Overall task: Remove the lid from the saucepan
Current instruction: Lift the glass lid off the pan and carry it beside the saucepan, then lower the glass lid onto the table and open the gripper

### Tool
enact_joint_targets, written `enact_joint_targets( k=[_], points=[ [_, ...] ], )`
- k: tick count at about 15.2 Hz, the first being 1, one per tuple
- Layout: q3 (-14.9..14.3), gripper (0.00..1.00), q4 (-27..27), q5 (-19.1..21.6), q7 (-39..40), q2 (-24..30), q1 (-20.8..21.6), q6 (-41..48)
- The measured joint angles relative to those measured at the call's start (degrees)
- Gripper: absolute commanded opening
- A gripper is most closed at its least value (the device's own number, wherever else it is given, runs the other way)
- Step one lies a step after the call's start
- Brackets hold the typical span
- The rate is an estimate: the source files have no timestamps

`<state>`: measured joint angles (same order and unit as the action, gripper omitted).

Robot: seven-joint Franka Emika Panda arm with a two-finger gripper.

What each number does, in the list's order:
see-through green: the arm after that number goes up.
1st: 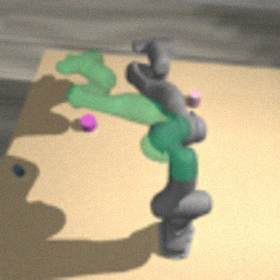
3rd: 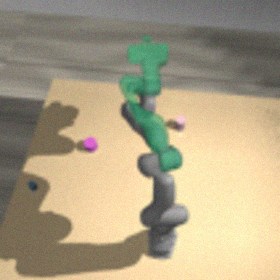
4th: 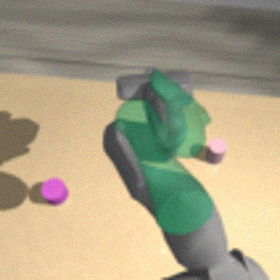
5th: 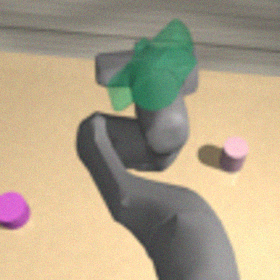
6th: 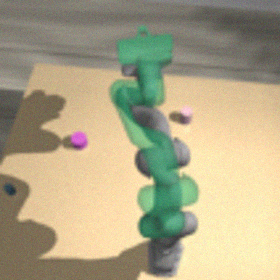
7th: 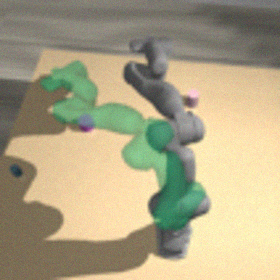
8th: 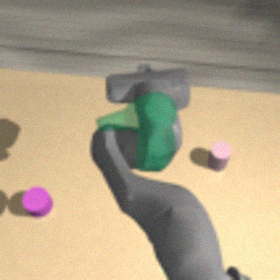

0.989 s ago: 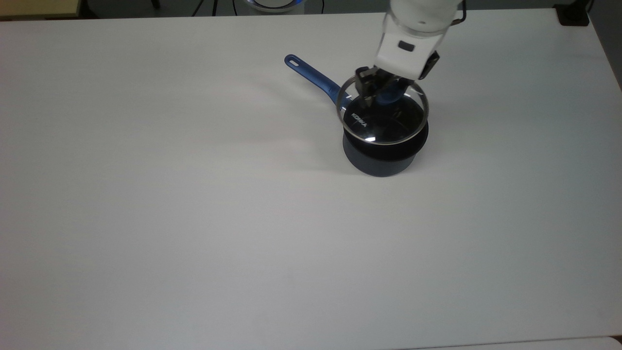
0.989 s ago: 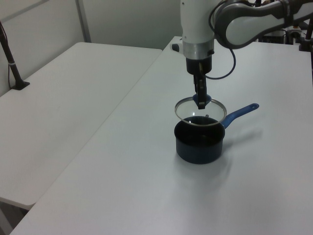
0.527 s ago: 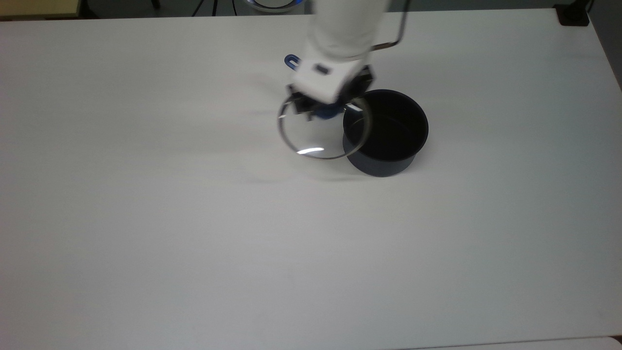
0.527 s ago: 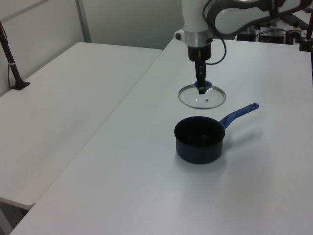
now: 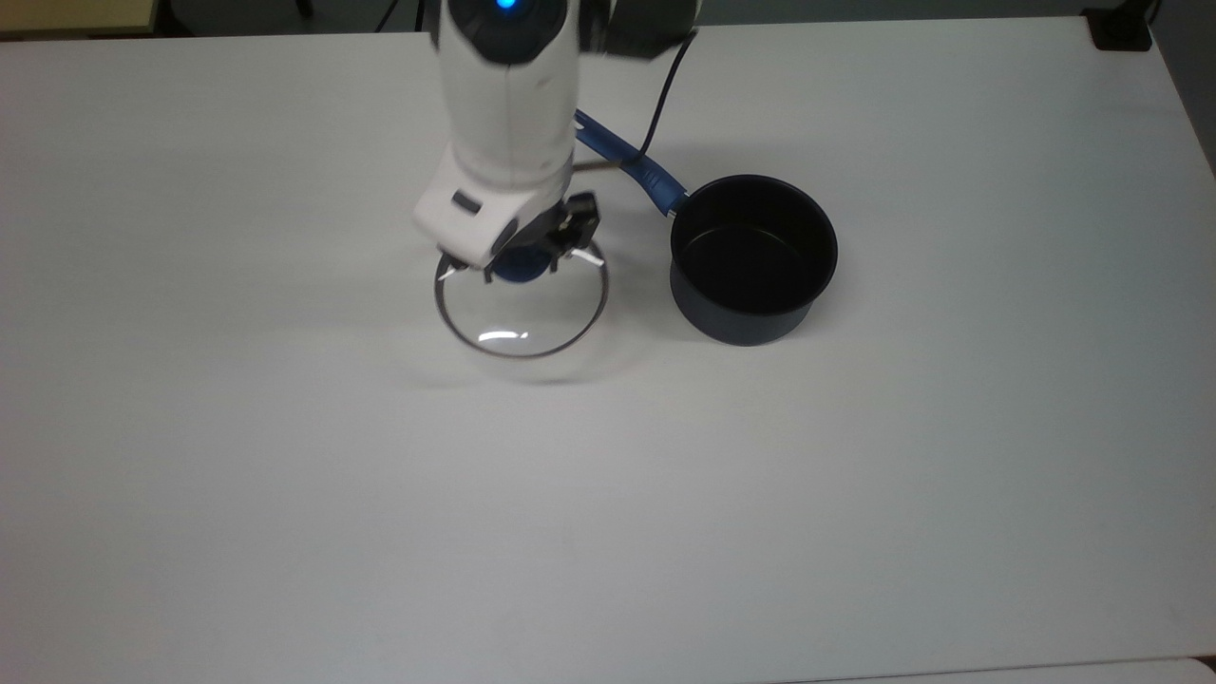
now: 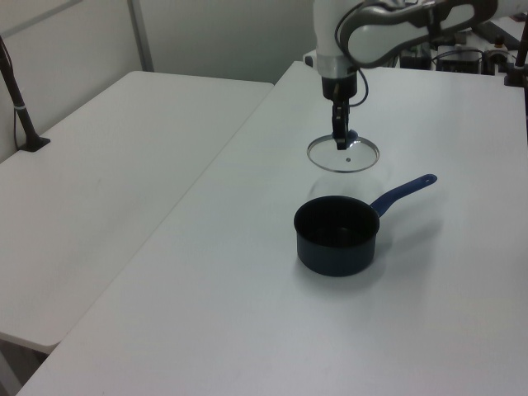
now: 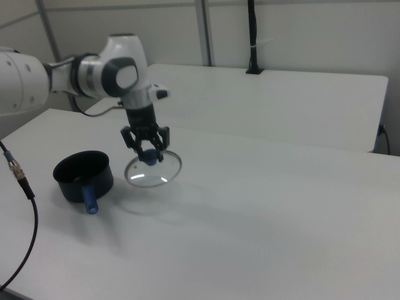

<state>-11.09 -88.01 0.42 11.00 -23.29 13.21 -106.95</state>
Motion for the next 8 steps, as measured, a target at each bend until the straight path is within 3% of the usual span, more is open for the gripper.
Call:
enact_joint_targets(
  k=[8],
  points=[
    [0.0,0.48,-0.1,0.9,-0.3,-5.7,-0.8,-4.8]
  ],
)
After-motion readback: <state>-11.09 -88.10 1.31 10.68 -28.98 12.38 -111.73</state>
